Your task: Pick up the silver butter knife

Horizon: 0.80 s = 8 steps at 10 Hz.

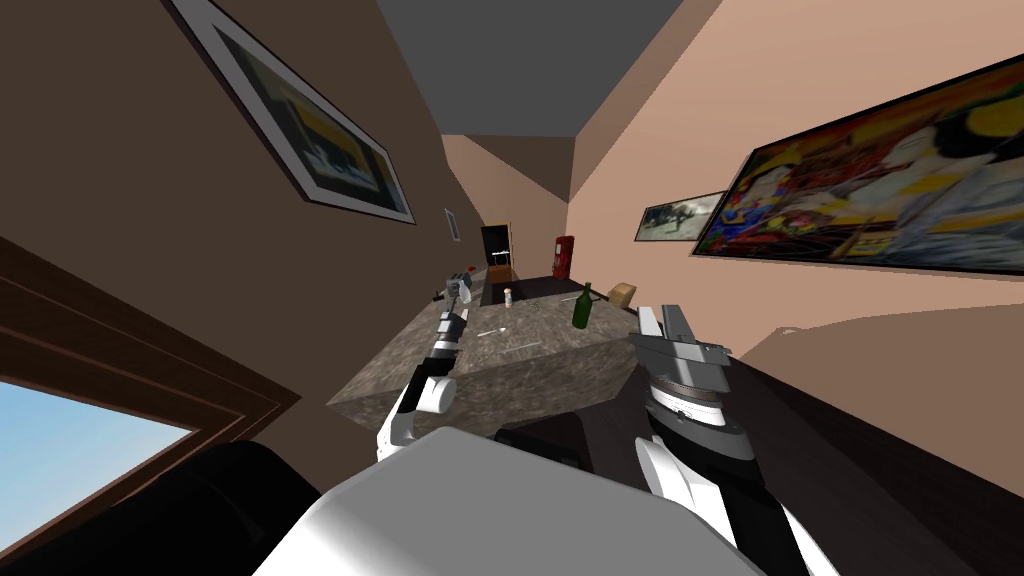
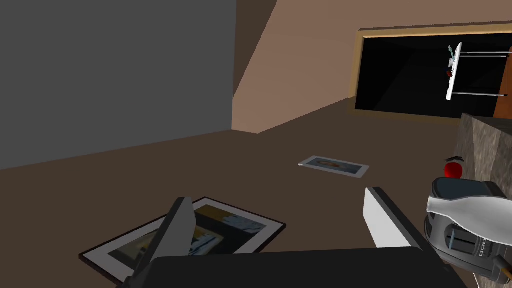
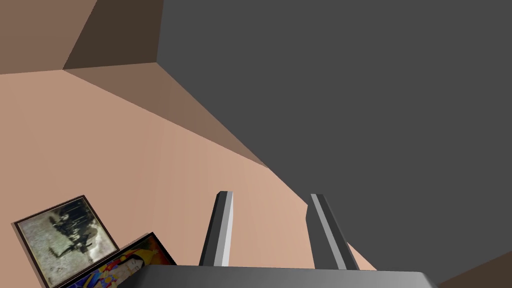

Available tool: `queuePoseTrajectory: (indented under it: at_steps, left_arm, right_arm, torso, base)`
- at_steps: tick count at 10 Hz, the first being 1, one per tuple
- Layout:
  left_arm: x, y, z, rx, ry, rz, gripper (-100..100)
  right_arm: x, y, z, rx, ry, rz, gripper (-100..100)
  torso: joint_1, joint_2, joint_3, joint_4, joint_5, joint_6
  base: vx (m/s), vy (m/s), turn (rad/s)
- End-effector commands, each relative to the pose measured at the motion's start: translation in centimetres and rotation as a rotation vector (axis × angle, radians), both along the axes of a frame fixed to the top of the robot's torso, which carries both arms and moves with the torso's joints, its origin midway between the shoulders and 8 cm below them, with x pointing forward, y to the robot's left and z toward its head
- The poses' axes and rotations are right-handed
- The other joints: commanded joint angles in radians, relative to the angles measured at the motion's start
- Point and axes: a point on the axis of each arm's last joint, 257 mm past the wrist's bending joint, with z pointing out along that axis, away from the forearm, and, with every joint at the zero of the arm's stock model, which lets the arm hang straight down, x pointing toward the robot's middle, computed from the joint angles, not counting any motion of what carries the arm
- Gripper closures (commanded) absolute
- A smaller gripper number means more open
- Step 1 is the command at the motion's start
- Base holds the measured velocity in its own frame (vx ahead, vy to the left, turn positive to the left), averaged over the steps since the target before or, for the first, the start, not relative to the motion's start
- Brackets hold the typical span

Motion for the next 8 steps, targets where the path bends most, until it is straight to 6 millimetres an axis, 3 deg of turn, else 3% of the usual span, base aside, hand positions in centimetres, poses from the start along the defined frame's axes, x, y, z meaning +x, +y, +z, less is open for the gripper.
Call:
queuePoseTrajectory:
  at_steps: [1,8]
  left_arm:
    - [0.8,0.0,-1.3,-0.015,0.050,-0.011,-100]
    - [4.0,0.5,-5.4,-0.104,0.231,-0.066,-100]
  right_arm:
    - [0.0,0.0,0.0,0.000,0.000,0.000,0]
    - [0.0,0.0,0.0,0.000,0.000,0.000,0]
  torso:
    - [0.000,0.000,0.000,0.000,0.000,0.000]
    - [0.000,0.000,0.000,0.000,0.000,0.000]
  base:
    - [-0.003,-0.034,-0.026]
    - [-0.005,-0.037,-0.032]
